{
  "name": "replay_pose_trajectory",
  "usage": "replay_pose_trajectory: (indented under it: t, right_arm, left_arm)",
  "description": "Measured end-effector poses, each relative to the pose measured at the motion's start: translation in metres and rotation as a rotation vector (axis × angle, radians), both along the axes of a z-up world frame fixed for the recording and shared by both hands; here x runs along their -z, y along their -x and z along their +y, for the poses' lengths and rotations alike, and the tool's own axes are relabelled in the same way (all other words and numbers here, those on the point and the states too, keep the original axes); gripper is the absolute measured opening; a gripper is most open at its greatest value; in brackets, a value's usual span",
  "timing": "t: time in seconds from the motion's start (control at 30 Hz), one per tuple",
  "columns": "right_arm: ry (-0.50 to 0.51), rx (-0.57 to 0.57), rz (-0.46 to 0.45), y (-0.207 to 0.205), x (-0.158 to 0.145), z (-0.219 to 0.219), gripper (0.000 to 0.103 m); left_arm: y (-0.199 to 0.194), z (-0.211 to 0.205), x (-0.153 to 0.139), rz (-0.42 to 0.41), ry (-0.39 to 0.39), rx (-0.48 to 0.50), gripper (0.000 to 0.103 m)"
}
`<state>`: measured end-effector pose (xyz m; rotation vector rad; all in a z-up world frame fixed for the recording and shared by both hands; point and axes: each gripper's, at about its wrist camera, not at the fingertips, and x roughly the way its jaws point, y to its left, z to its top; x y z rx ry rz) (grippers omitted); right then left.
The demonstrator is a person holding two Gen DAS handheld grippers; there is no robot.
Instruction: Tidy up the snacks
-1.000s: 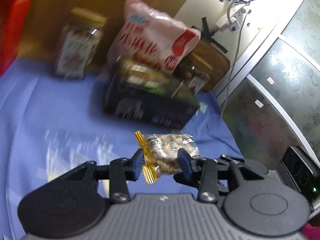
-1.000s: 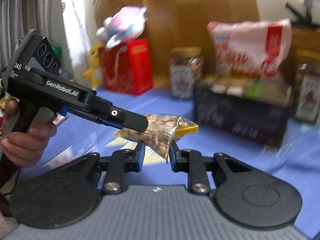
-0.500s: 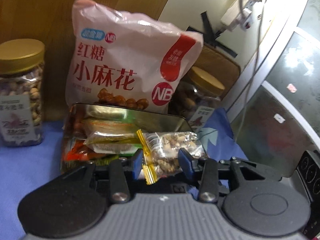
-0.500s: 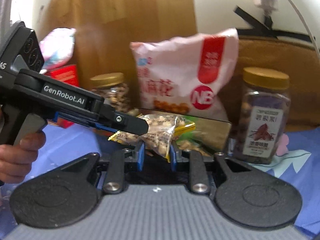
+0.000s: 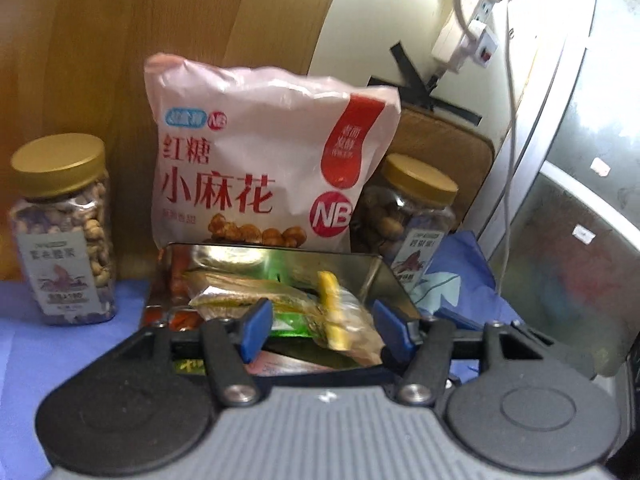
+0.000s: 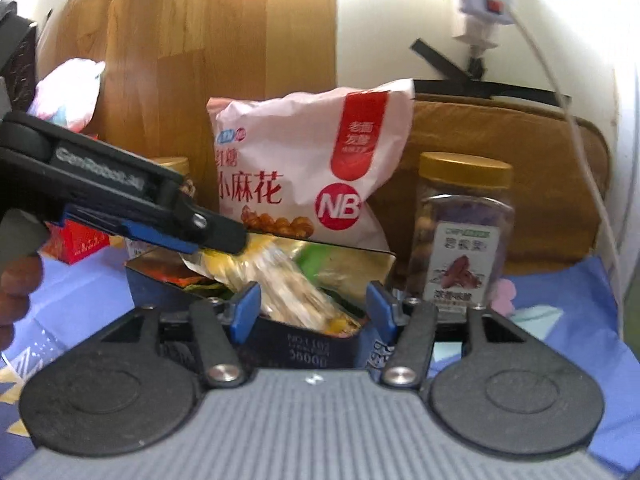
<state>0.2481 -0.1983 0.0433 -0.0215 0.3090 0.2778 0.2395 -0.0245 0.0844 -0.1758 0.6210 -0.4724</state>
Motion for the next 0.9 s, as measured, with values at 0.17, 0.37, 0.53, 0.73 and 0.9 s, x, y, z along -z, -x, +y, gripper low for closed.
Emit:
replay_pose_trajectory:
  t: [0.17, 0.37, 0.53, 0.73, 0.9]
  right_arm:
    - [-0.084, 0.047, -0.004, 0.031, 0.002, -0.010, 0.061]
    - [-0.155, 0.058, 0.049, 0.071, 0.018, -0.007, 0.061]
    - [-0.190, 0.051, 0.121, 0.099, 0.034, 0.006, 0.061]
    - [-0.210, 0.019, 0.169, 0.129, 0.040, 0.024, 0.063]
    - [-0.214, 0.001, 0.204, 0.149, 0.046, 0.035, 0.065]
  left_arm:
    - [0.041, 0.009, -0.003, -0.036, -0.014, -0.020, 0.057]
    - [0.095, 0.008, 0.018, -0.029, -0.138, -0.065, 0.057]
    - [0.129, 0.006, 0.039, 0.022, -0.245, -0.119, 0.058]
    - [0.157, 0.015, 0.055, 0.079, -0.269, -0.173, 0.058]
    - [0.179, 0.022, 0.062, 0.086, -0.283, -0.211, 0.061]
